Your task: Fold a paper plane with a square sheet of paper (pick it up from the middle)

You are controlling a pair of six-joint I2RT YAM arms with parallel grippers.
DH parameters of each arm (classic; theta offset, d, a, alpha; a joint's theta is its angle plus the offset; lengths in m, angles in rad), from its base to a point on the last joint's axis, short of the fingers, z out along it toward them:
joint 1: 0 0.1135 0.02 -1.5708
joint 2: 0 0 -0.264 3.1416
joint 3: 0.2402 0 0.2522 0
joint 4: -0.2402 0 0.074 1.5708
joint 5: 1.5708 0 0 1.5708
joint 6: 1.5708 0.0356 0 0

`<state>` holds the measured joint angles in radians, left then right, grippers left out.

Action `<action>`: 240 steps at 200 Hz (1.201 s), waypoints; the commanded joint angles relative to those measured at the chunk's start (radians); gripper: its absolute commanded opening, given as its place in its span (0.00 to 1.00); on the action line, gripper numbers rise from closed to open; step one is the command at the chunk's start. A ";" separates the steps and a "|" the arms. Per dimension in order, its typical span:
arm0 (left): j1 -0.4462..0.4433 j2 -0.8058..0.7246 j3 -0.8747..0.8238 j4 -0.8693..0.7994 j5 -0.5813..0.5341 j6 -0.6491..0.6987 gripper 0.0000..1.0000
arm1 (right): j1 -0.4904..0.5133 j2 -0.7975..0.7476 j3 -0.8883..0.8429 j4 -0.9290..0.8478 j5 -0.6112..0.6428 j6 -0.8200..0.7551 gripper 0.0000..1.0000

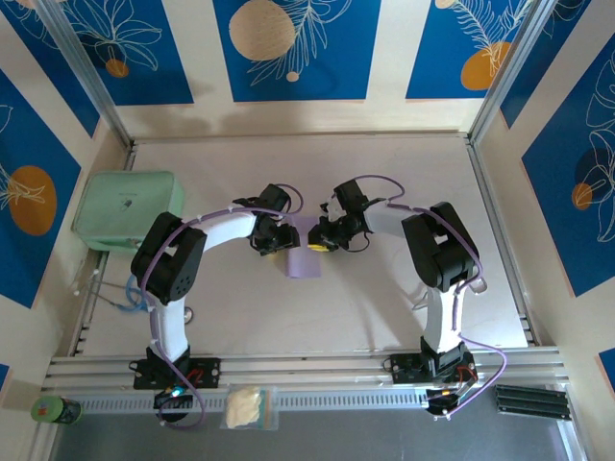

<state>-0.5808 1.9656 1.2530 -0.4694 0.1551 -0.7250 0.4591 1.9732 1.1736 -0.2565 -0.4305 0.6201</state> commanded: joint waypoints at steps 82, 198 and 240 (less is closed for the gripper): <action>-0.038 0.157 -0.074 -0.006 0.046 0.016 0.61 | 0.006 0.042 0.025 -0.047 -0.006 -0.016 0.18; -0.039 0.069 -0.023 -0.040 0.028 0.025 0.61 | -0.012 0.076 -0.029 -0.099 0.076 -0.024 0.13; -0.031 -0.119 0.048 -0.094 -0.095 0.019 0.62 | -0.011 0.100 -0.025 -0.139 0.126 -0.038 0.10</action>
<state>-0.6006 1.9255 1.2736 -0.4953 0.1322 -0.7231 0.4522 2.0117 1.1755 -0.2939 -0.4004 0.6041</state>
